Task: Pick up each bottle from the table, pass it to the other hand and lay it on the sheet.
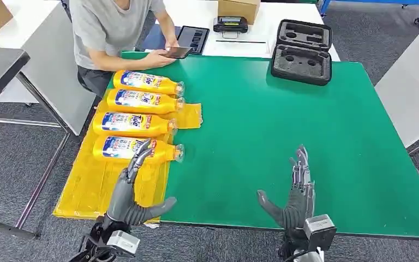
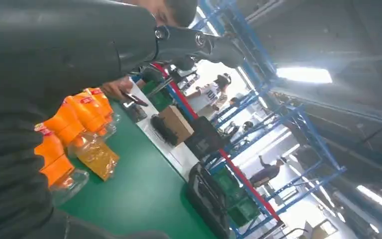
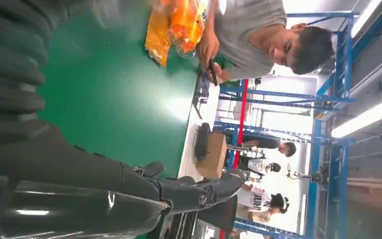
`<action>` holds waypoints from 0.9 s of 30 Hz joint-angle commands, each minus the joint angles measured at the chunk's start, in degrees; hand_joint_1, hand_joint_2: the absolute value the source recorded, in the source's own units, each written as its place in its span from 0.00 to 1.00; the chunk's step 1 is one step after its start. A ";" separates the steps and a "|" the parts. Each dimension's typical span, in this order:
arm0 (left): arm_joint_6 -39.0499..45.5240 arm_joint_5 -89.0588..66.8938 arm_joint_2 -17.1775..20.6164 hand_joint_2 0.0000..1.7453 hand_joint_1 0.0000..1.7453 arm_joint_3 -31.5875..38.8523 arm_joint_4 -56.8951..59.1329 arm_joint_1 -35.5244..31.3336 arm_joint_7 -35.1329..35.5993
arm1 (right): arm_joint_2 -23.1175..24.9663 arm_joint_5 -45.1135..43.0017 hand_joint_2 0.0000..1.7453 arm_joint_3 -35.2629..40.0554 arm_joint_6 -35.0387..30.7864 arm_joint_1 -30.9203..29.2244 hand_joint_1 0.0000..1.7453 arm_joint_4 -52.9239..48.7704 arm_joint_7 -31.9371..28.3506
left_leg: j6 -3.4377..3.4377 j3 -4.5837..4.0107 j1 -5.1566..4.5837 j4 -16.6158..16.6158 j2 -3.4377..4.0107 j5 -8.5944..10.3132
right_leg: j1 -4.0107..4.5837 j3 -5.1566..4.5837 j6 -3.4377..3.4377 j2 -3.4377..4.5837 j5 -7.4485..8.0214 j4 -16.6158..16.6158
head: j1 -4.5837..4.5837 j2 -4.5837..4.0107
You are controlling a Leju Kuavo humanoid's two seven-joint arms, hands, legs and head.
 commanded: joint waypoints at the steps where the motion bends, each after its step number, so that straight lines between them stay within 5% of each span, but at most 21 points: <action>1: 1.04 1.32 -0.70 1.00 0.00 -1.08 1.51 -1.50 0.15 | -1.32 0.25 1.00 4.35 -1.96 -1.19 0.00 0.92 0.00 | -0.07 0.26 0.06 -0.03 0.04 -0.11 | 0.06 0.26 -0.08 0.04 -0.08 -0.06 | 0.02 0.00; 20: 4.80 2.54 -1.75 1.00 0.00 -2.52 0.97 -1.17 0.15 | -3.22 0.28 1.00 4.99 -1.75 -1.96 0.00 1.56 0.00 | -0.05 0.22 0.03 -0.03 0.00 -0.09 | 0.03 0.24 -0.06 0.01 -0.07 -0.06 | 0.00 0.00; 27: 2.61 8.24 -5.98 1.00 0.00 -4.21 3.67 -9.31 0.15 | -5.69 0.19 1.00 3.64 -6.33 -0.13 0.00 -3.15 0.00 | -0.02 0.00 0.01 0.02 -0.32 0.03 | 0.01 0.10 -0.04 -0.31 -0.07 -0.01 | 0.00 0.00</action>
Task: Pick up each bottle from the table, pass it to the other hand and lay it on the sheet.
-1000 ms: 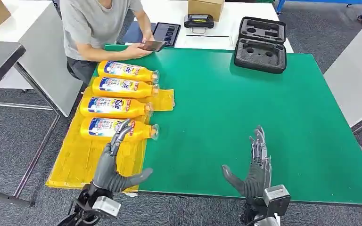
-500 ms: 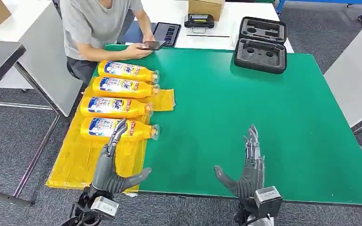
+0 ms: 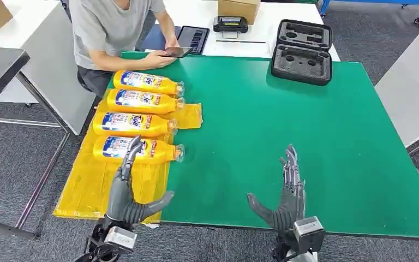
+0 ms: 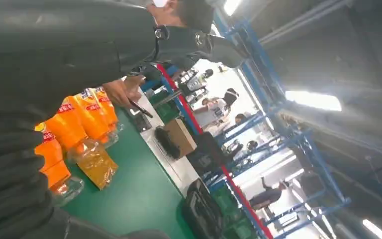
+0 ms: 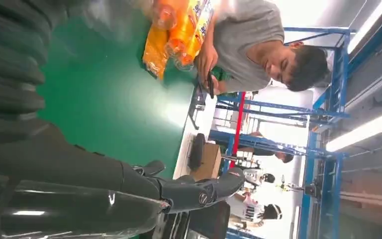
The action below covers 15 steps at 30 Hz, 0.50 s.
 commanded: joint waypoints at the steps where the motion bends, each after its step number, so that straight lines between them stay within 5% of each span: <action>1: -3.01 4.43 -5.33 1.00 0.00 -2.91 5.36 -10.22 0.15 | -4.67 -0.53 1.00 -1.05 -3.54 -0.03 0.00 -2.10 0.00 | -0.03 0.09 0.03 0.03 -0.38 0.00 | 0.03 0.25 -0.05 -0.38 -0.11 0.00 | 0.00 0.00; 15: -2.13 8.85 -6.06 1.00 0.00 -5.77 1.53 -11.20 0.15 | -6.79 1.94 1.00 2.38 -11.71 4.13 0.00 -6.58 0.00 | -0.05 0.40 0.03 0.01 -0.09 -0.16 | 0.06 0.44 -0.11 -0.09 -0.14 -0.03 | 0.00 0.00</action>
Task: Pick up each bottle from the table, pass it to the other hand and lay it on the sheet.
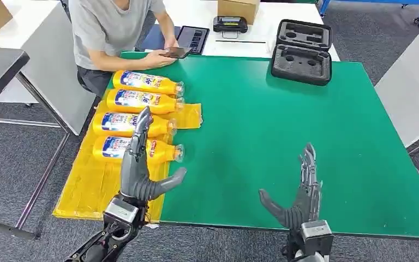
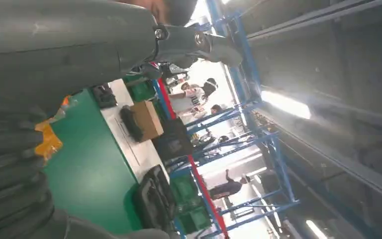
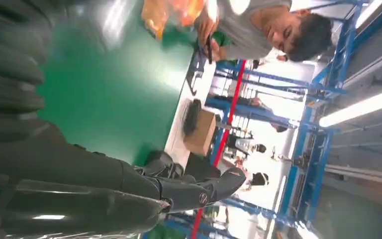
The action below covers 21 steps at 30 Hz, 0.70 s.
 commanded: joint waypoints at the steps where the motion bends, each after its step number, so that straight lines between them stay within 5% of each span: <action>1: 1.89 1.11 -0.89 1.00 0.00 -2.82 -0.55 -1.90 0.15 | -4.16 -0.25 1.00 2.49 -5.07 3.92 0.00 -3.86 0.00 | -0.10 0.45 0.06 -0.01 -0.10 -0.23 | 0.06 0.51 -0.12 -0.09 -0.24 -0.05 | -0.02 0.00; 21: 3.83 1.15 -0.05 1.00 0.00 -2.51 -3.69 -1.03 0.15 | -5.47 0.18 1.00 4.10 -8.82 6.00 0.00 -7.48 0.00 | -0.06 0.20 0.02 -0.03 -0.02 -0.11 | 0.02 0.23 -0.08 -0.02 -0.12 -0.04 | -0.02 0.00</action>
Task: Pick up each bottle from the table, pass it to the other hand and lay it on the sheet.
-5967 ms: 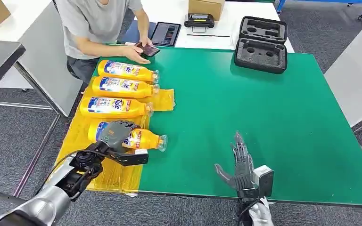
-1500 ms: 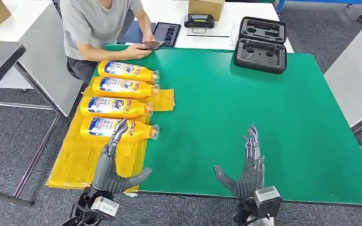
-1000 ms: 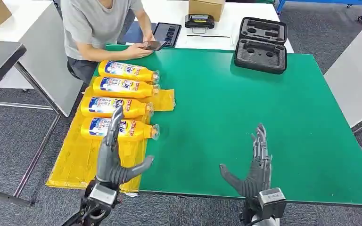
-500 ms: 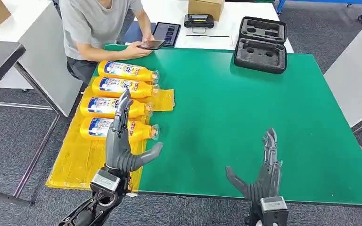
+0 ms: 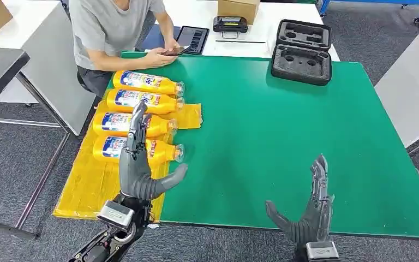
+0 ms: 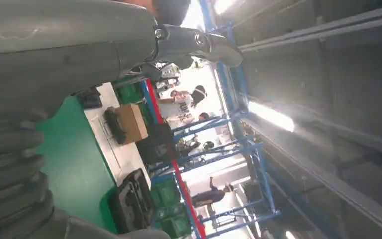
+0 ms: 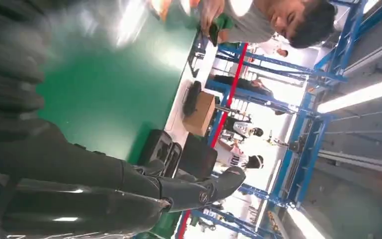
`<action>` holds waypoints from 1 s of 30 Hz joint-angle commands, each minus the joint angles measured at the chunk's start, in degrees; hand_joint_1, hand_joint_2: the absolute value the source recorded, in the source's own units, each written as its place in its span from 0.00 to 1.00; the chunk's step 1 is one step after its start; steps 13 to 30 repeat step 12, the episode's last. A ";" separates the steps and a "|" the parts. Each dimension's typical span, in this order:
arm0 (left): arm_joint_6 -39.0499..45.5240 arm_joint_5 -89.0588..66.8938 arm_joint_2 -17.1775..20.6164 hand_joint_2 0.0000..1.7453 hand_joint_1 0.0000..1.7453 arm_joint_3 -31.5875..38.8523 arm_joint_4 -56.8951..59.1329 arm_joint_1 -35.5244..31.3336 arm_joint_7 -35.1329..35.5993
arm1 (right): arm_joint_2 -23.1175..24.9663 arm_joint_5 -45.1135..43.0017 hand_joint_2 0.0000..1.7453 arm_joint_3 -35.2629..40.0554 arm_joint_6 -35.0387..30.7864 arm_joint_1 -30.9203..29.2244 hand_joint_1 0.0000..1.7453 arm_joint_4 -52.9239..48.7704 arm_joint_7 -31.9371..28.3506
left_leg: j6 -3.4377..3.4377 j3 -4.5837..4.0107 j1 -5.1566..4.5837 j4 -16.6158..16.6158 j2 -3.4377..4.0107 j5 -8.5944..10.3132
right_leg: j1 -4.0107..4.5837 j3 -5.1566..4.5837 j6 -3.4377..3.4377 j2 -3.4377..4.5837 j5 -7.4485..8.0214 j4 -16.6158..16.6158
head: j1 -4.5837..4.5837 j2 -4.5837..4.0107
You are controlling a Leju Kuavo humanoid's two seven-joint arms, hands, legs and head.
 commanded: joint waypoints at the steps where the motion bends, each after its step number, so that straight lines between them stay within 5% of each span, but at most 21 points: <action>1: 0.47 0.05 1.06 1.00 0.00 -1.46 -0.30 -1.01 0.15 | -1.66 0.08 1.00 1.09 -0.98 0.77 0.00 -1.36 0.00 | -0.05 0.11 0.03 -0.02 0.01 -0.06 | 0.03 0.13 -0.05 0.01 -0.05 -0.04 | 0.00 0.00; 30: 2.93 0.16 1.99 1.00 0.00 -1.55 -1.61 -0.54 0.15 | -2.42 0.08 1.00 1.05 -0.98 2.09 0.00 -2.11 0.00 | -0.10 0.29 0.05 -0.02 0.00 -0.14 | 0.05 0.31 -0.12 0.01 -0.13 -0.05 | 0.00 0.00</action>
